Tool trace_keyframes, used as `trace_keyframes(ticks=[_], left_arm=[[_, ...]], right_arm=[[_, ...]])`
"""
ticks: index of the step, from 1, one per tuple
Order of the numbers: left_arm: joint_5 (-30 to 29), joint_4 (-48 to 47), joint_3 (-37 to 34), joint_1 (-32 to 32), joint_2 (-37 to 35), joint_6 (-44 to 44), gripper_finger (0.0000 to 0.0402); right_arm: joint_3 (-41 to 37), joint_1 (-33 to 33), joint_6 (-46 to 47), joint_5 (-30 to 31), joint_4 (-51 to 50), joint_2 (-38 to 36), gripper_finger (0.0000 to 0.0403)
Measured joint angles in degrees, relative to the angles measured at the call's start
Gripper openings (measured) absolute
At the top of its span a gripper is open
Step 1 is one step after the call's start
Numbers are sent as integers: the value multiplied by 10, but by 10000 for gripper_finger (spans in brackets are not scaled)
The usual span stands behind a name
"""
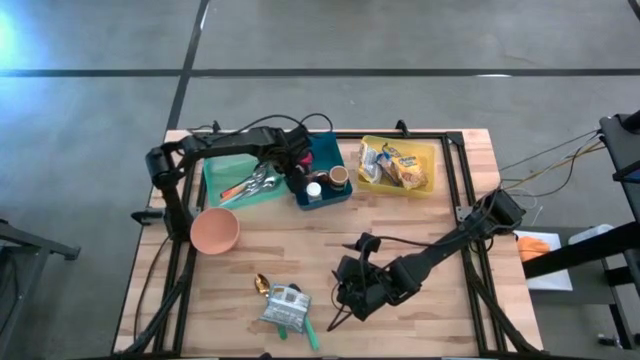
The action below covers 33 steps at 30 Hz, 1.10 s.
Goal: Pick & Place Food Item
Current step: Put the brown seasoning bottle into the blue bin
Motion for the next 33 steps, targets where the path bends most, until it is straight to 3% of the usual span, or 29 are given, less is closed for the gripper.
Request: trace_keyframes(ticks=[25,33], left_arm=[[10,-56,50,4,9,20,165],[10,-76,93,3,78,21,165]], right_arm=[[0,0,-6,0,2,0,358],[0,0,-6,0,1,0,358]])
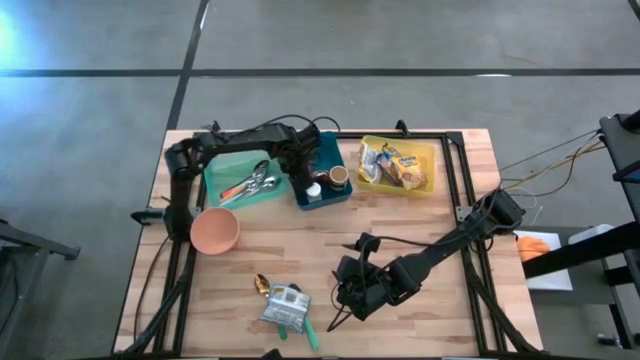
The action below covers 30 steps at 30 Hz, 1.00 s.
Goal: Pick & Place Food Item
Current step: Put the brown seasoning bottle into the blue bin
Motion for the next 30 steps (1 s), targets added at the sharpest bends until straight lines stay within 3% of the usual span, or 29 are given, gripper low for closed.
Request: trace_keyframes(ticks=[9,30], left_arm=[[-4,-35,46,-1,33,10,165],[-5,-55,41,-1,34,16,165]], right_arm=[[0,5,4,-5,-1,0,358],[-1,5,11,-19,0,0,358]])
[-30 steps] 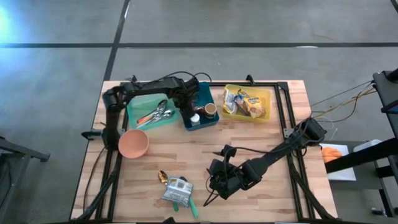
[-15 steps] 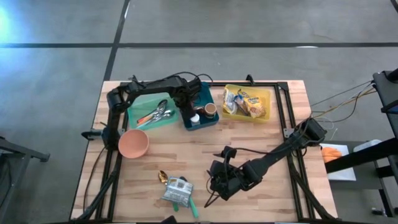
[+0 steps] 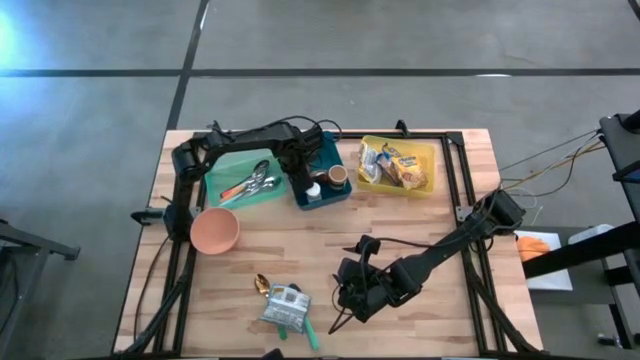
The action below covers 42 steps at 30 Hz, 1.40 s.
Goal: Pick & Place Food Item
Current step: Put the brown seasoning bottle into the blue bin, then put the light blue noodle pack into the yellow bin
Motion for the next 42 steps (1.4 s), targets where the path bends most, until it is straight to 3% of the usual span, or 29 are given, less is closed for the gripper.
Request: trace_keyframes(ticks=[22,33,42], left_arm=[[6,5,-25,-11,-2,18,166],[4,0,-21,-11,-3,-9,290],[-3,-40,-3,-11,-4,-11,340]], right_arm=[[0,2,1,0,0,0,358],[0,3,1,-11,0,0,358],[0,3,1,-11,0,0,358]])
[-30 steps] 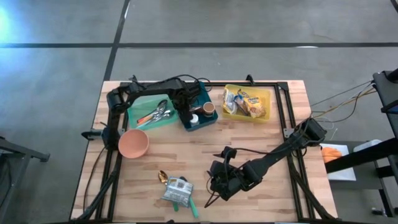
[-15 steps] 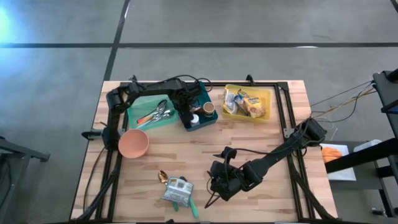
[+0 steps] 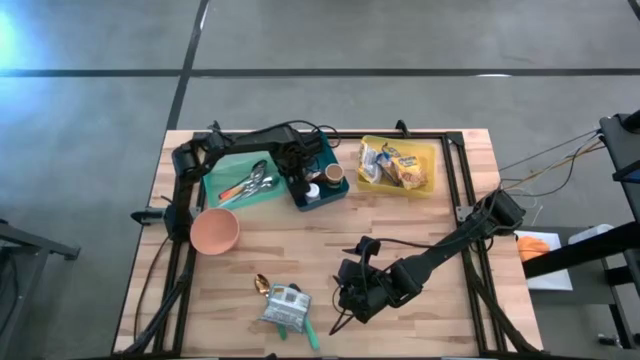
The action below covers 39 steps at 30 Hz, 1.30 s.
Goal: Pick & Place Food Item
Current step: Put the light blue noodle pack into the yellow bin
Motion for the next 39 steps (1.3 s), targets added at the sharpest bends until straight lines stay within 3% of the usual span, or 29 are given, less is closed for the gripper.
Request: trace_keyframes(ticks=[16,27,32,39], left_arm=[[3,-43,11,-3,-107,-22,343],[50,-45,-102,-79,-269,-46,342],[50,19,-186,-150,-363,-94,342],[50,165,-292,-250,-478,-112,342]], right_arm=[[-1,0,-5,-1,-1,0,358],[-2,0,7,-55,43,0,358],[-2,-8,142,-151,59,0,358],[-1,-12,314,-147,60,23,358]])
